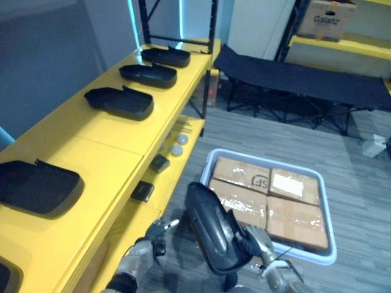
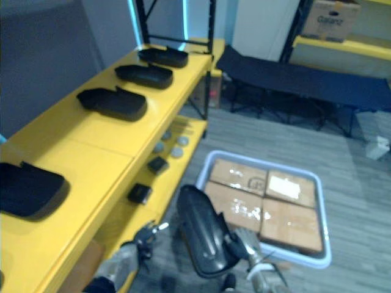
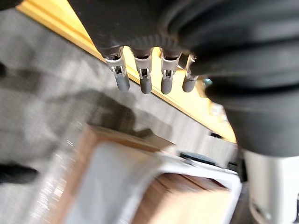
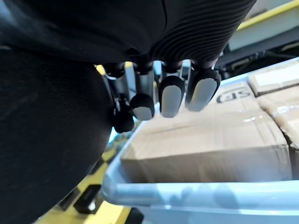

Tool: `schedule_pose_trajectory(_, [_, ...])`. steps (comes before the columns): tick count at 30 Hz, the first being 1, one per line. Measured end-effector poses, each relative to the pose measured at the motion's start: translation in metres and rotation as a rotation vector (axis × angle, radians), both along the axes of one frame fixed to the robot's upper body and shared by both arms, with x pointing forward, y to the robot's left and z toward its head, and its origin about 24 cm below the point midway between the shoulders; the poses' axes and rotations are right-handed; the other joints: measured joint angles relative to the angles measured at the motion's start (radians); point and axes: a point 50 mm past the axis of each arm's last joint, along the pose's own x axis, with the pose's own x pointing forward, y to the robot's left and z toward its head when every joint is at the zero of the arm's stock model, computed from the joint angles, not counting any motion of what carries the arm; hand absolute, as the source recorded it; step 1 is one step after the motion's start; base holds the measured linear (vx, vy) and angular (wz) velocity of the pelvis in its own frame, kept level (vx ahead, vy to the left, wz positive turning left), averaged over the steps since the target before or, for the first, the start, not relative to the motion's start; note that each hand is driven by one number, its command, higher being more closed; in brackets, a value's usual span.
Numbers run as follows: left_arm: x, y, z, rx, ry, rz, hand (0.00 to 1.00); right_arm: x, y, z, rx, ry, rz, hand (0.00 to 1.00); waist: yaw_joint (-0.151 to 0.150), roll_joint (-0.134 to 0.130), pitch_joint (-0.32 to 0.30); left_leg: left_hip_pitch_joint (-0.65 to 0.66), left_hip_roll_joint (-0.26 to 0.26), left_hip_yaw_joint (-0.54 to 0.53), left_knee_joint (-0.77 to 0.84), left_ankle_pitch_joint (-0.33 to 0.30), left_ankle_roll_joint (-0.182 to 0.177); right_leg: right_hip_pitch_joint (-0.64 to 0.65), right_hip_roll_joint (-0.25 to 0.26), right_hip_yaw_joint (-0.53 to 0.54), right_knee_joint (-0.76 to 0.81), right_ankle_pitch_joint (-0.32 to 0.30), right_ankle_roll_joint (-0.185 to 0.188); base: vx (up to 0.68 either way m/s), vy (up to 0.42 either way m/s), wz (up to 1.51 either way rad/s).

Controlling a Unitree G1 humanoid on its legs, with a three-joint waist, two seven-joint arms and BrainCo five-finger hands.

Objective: Walk over and take plastic housings, then place them on the shelf

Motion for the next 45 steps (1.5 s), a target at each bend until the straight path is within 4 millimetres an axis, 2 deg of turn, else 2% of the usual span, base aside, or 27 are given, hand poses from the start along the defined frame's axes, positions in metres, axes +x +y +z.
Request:
schedule_pose_trajectory(4, [0.015,-0.007,0.026,-0.119,-0.129,-0.009,0.0,0.001,-0.001,0.001,-0.002,0.002,0.001,1.0,0.0,0.004,0.002,0.0,0.0,0.0,0.0,0.0,0.0,0.0,0.0,0.0,0.0,0.0,0.0,0.0,0.0,0.0])
schedule_pose_trajectory(12, [0.015,-0.01,0.029,-0.182,-0.152,-0.074,0.0,0.003,-0.001,0.002,-0.002,-0.004,0.006,1.0,0.002,0.007,0.003,-0.002,-0.002,-0.01,0.001,0.0,0.0,0.001,-0.001,-0.007,0.0,-0.001,0.001,0.0,-0.002,0.01])
schedule_pose_trajectory(16, [0.012,-0.014,0.027,-0.195,-0.136,-0.13,0.0,0.004,-0.001,0.002,-0.002,-0.006,0.007,1.0,0.002,0.01,0.005,-0.005,-0.002,-0.014,0.001,0.0,0.0,0.002,-0.001,-0.011,0.0,-0.002,0.001,0.0,-0.015,0.03])
schedule_pose_trajectory(21, [-0.003,-0.024,0.012,-0.02,-0.038,-0.316,0.0,0.005,-0.001,0.004,0.0,-0.028,0.001,1.0,0.002,0.018,0.008,-0.014,-0.001,-0.02,0.004,0.0,0.0,0.0,0.0,-0.018,0.0,-0.002,0.001,0.0,-0.015,0.03])
schedule_pose_trajectory(27, [-0.013,-0.022,-0.002,0.071,0.035,-0.402,0.0,0.007,0.0,0.007,0.007,-0.055,-0.001,1.0,0.003,0.018,0.008,-0.014,-0.003,-0.02,0.004,0.0,0.0,0.0,0.001,-0.018,0.0,-0.002,0.001,0.0,0.0,0.0])
schedule_pose_trajectory(37, [-0.016,-0.023,-0.004,0.074,0.022,-0.435,0.0,0.006,0.006,0.008,-0.003,-0.044,0.078,1.0,0.004,0.023,0.011,-0.014,-0.004,-0.024,0.006,0.0,0.0,0.002,0.0,-0.022,0.0,-0.002,0.001,0.0,0.0,0.0])
schedule_pose_trajectory(45, [-0.013,-0.028,0.0,0.056,-0.046,-0.413,0.0,0.004,0.003,0.005,-0.041,-0.026,0.095,1.0,0.005,0.023,0.011,-0.014,-0.003,-0.025,0.006,0.0,0.0,0.004,-0.001,-0.023,0.0,-0.002,0.001,0.0,0.0,0.0])
